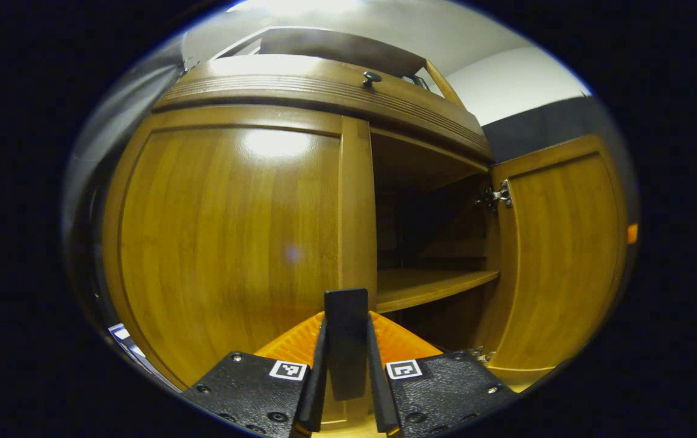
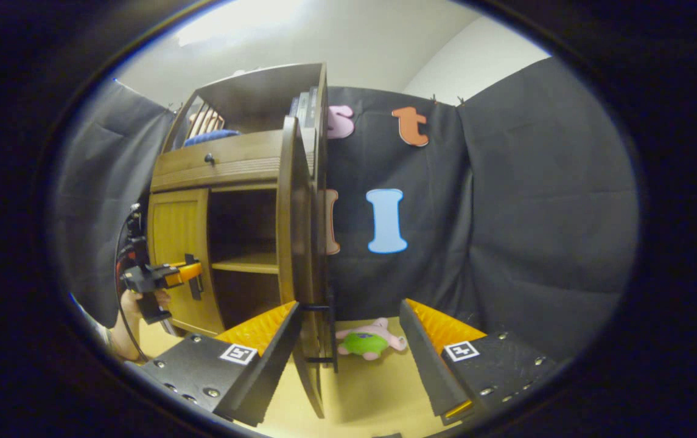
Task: Open the right door of the double-door shoe cabinet with the right hand, and open the left door with the left hand.
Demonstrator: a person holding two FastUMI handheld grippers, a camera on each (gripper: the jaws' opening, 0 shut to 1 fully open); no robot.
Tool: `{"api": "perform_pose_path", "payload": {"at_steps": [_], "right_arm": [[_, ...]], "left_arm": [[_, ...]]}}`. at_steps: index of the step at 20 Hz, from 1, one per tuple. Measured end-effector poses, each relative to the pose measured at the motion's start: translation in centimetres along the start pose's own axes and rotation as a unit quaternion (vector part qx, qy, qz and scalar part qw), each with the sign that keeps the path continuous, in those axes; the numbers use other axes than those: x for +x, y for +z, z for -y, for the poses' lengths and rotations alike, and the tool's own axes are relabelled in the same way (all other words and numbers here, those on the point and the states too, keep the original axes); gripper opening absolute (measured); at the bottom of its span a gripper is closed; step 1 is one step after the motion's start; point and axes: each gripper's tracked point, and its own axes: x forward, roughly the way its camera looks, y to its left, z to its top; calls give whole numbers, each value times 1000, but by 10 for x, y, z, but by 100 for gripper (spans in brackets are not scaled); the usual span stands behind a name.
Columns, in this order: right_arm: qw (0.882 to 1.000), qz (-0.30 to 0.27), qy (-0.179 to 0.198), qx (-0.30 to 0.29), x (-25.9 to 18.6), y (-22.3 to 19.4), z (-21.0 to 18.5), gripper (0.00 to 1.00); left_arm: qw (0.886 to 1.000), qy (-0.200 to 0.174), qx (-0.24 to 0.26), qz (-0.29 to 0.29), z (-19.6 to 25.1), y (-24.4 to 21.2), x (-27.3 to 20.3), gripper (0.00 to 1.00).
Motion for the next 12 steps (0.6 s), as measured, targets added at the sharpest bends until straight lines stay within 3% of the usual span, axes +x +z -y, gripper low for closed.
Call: {"api": "perform_pose_path", "payload": {"at_steps": [2, 6, 12], "right_arm": [[1000, 8, 4, 3, -10, 9, -9, 98], [1000, 16, 19, 0, -26, 22, -39, 96], [998, -6, 61, -22, -27, 13, -80, 99]], "left_arm": [[1000, -3, 29, 6, -1, 1, 1, 31], [999, -20, 30, 8, 0, 0, -5, 31], [999, -14, 34, -1, 4, 4, -31, 31]]}}
